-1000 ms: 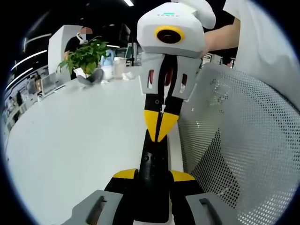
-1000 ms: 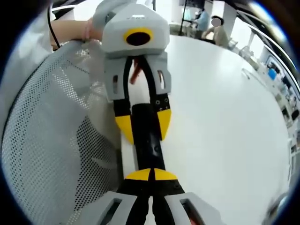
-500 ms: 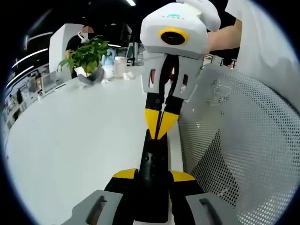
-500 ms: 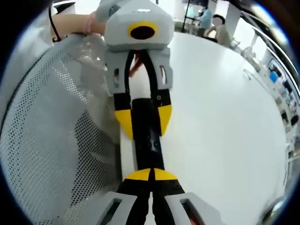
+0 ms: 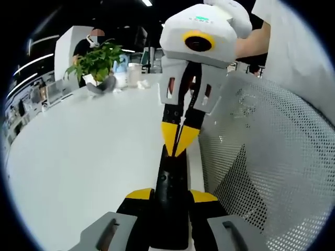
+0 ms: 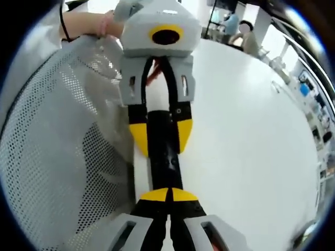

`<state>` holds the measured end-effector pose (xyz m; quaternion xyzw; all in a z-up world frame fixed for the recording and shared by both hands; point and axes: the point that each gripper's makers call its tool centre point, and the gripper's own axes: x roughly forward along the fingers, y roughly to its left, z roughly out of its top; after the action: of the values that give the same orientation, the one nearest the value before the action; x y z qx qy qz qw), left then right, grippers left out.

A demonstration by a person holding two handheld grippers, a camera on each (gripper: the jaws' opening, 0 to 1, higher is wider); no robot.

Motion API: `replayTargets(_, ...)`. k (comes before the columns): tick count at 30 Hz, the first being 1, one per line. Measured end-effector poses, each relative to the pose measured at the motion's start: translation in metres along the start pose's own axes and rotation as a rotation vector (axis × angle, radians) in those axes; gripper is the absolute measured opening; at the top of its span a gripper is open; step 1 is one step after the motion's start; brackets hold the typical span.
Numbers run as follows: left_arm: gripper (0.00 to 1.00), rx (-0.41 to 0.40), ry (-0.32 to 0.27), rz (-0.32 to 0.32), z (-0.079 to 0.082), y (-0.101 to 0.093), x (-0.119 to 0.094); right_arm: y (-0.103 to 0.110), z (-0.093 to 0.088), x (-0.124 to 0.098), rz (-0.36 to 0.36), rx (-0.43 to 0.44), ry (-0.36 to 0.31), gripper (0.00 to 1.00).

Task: Press the specified remote control buttons in sequence, fully releasing each button before pressing the next.

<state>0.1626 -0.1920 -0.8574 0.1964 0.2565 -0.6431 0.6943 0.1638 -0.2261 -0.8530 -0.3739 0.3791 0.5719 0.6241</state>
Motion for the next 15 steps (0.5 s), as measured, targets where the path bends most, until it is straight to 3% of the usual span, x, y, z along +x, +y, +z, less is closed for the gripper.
replayTargets(5,0.26,0.031,0.01,0.006,-0.0005,-0.0001,0.0008,0.0013,0.0002,0.0005,-0.006,-0.028,0.006,0.0)
replayTargets(6,0.26,0.077,0.026,0.007,-0.0018,-0.0004,0.0008,0.0012,0.0002,0.0005,-0.008,-0.036,0.006,0.0)
replayTargets(7,0.26,0.051,0.028,0.011,-0.0006,-0.0012,0.0024,0.001,0.0002,0.0004,-0.008,-0.035,0.005,0.0)
replayTargets(15,0.25,0.087,0.13,0.001,-0.0003,-0.0007,0.0039,0.0006,0.0004,0.0002,-0.011,-0.034,0.0,0.0)
